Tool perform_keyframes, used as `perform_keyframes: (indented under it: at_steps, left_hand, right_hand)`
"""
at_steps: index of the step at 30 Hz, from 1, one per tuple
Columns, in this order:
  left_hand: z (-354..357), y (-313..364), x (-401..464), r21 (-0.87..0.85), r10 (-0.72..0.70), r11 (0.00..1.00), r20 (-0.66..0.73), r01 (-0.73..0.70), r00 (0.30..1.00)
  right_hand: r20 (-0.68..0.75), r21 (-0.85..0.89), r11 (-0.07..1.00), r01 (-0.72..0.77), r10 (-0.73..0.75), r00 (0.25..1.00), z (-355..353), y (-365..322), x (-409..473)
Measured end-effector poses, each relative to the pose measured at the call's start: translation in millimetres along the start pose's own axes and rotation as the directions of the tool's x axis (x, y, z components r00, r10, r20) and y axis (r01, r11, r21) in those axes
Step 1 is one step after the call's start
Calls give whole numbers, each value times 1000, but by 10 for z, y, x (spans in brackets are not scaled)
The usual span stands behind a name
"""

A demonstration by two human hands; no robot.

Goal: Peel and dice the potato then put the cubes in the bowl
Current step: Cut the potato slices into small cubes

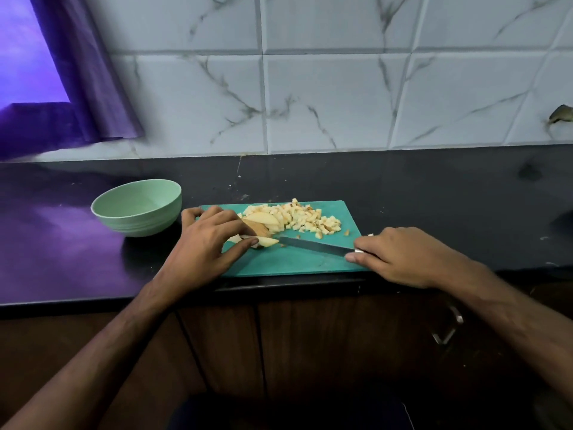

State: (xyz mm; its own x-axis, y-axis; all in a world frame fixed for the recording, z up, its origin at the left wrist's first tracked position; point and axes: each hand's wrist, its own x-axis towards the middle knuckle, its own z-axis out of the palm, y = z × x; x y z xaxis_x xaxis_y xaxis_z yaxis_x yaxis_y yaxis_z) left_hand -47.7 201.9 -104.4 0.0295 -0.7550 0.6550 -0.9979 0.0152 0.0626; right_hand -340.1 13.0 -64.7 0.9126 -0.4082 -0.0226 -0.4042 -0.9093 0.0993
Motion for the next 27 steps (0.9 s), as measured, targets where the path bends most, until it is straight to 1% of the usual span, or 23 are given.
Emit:
perform_keyframes:
  at_steps: [2,5,8,11,16,20,22,25,27]
  left_hand:
    - [20,9,-28,-12,-7,1000,2,7,1000]
    - [69,68,-37,-31,1,1000,1,-1,1000]
    - [110,109,-14,-22,33,999,6,-32,999]
    - [154,140,37,5,44,999,15,-44,999]
    - [285,233,143,73,25,997,50,-29,998]
    - [406,368,287,122,18,992,45,-23,999]
    - [449,439,352,126,24,992,46,-30,999]
    - [455,463,373,76,32,996,68,-38,997]
    - [439,434,354,30,67,997,94,-70,993]
  right_hand:
    - [18,-85,996,11,-9,1000,18,6,-49]
    - [-18,-169,986,7,-10,1000,75,19,-50]
    - [-63,-194,977,-90,80,995,67,50,5]
    - [-44,-109,979,-170,166,985,38,75,36]
    - [-26,97,977,-191,194,981,1,-21,17]
    - [32,174,963,-208,205,978,-76,-114,-51]
    - [32,198,956,-217,215,976,-96,-138,-85]
    - [33,191,952,-237,235,971,-101,-156,-129]
    - [54,208,947,-243,237,970,-106,-164,-168]
